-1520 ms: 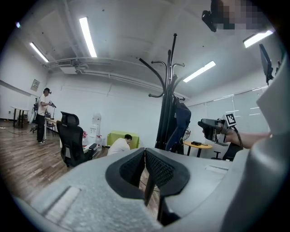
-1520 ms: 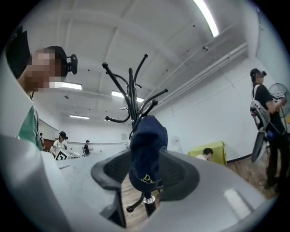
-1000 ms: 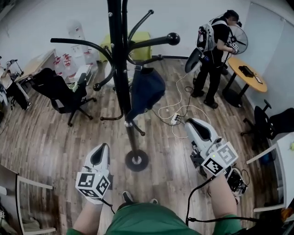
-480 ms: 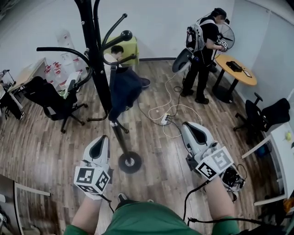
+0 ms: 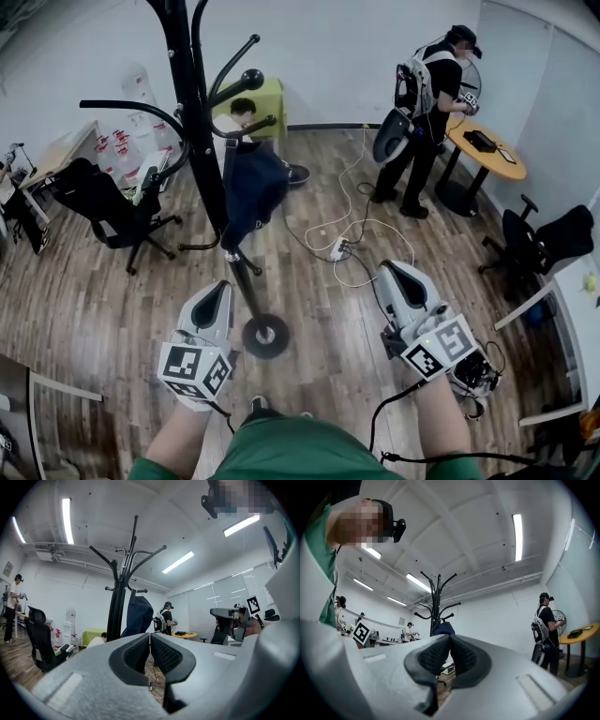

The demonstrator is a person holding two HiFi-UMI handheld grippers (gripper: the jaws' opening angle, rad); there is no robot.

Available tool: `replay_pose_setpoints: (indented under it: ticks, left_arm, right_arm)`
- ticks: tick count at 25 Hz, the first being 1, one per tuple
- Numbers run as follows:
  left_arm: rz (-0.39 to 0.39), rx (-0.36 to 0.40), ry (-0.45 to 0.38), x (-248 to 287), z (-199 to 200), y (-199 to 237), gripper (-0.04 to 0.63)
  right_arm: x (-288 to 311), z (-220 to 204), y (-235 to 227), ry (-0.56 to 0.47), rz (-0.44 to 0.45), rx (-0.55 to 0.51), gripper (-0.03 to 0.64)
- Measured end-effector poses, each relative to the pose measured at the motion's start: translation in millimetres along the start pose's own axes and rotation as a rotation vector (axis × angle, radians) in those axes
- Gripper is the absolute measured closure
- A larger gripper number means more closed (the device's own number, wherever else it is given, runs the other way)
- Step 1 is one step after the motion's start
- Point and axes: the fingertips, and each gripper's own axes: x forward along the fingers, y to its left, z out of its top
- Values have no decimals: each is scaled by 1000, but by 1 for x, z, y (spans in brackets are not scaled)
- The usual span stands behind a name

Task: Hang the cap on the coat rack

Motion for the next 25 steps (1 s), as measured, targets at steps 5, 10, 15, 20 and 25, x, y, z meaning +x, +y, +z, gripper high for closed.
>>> replay_pose_setpoints:
  ticks: [5,10,15,20,25]
  left_arm:
    - [15,-10,1,1,-4,4,581]
    - [33,-12,7,-2,-11,6,581]
    - [39,-13,-2,1,-6,7,581]
    - [33,-12,-9,5,-4,4,581]
    - [28,-8,-16,11,0,2,581]
  right_arm:
    - [-5,1,-3,-23,-28,15,606]
    - [-4,-6,-4,-11,-23,-3,606]
    - [-2,-7,-7,-4,-29,-8,607]
    - [-3,-8,-11,1,-37,-6,607]
    - [-4,-4,-14,1,-39,-22,609]
